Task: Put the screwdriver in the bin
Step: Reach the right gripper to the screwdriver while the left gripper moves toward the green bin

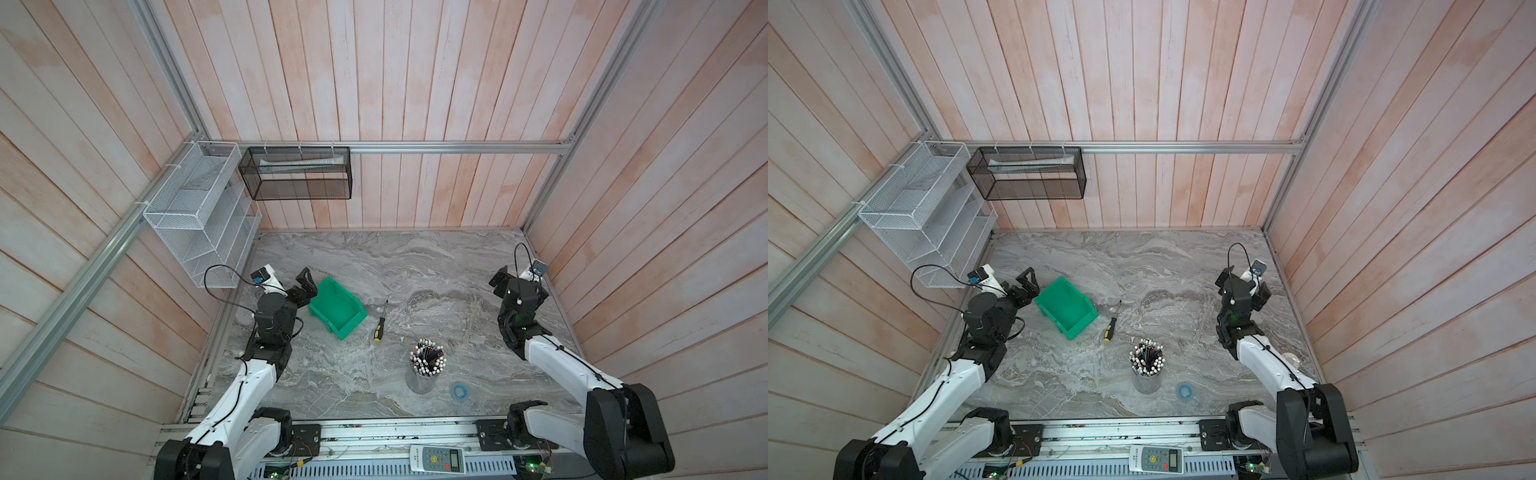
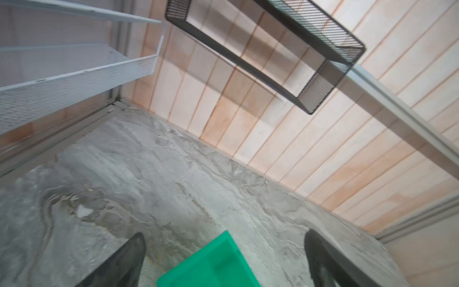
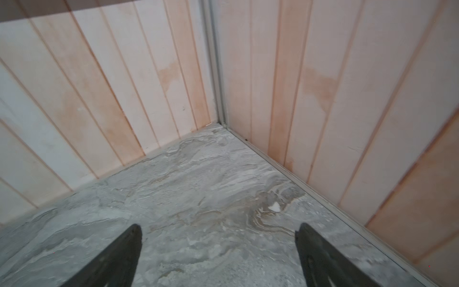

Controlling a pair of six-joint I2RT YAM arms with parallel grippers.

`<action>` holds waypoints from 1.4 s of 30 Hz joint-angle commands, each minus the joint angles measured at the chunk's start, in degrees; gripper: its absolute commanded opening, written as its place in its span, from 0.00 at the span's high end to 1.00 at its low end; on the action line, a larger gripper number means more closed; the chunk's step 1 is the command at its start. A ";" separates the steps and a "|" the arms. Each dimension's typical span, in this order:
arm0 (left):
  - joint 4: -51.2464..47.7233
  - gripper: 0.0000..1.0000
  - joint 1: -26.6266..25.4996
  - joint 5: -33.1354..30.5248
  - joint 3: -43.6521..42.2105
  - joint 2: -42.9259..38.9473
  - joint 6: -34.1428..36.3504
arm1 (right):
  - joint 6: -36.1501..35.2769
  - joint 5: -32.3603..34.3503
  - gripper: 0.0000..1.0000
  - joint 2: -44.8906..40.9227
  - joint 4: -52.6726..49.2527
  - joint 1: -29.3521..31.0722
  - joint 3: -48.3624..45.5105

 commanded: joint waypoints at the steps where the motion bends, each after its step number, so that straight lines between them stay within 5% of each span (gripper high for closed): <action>1: -13.16 0.00 -2.20 7.04 4.58 -0.98 -0.73 | 0.42 -11.68 0.02 4.16 -20.17 1.97 11.21; 8: -21.83 0.00 -8.15 3.31 8.01 -1.45 4.51 | -2.62 -13.46 0.01 14.60 -36.70 18.81 26.55; 14: -23.44 0.00 -8.10 8.94 5.77 -4.86 2.62 | -1.12 -15.17 0.06 21.63 -40.94 27.75 33.55; 25: -25.35 0.00 -6.19 12.87 -0.01 -3.51 -7.36 | -0.54 -18.33 0.13 33.55 -48.65 34.78 42.31; 32: -26.67 0.00 -0.43 19.48 -2.62 -6.36 -6.63 | 1.83 -24.26 0.22 37.68 -50.05 37.09 44.06; 42: -27.11 0.00 -0.18 24.16 -3.59 -8.11 -7.23 | 5.66 -30.12 0.26 40.44 -55.95 38.58 48.11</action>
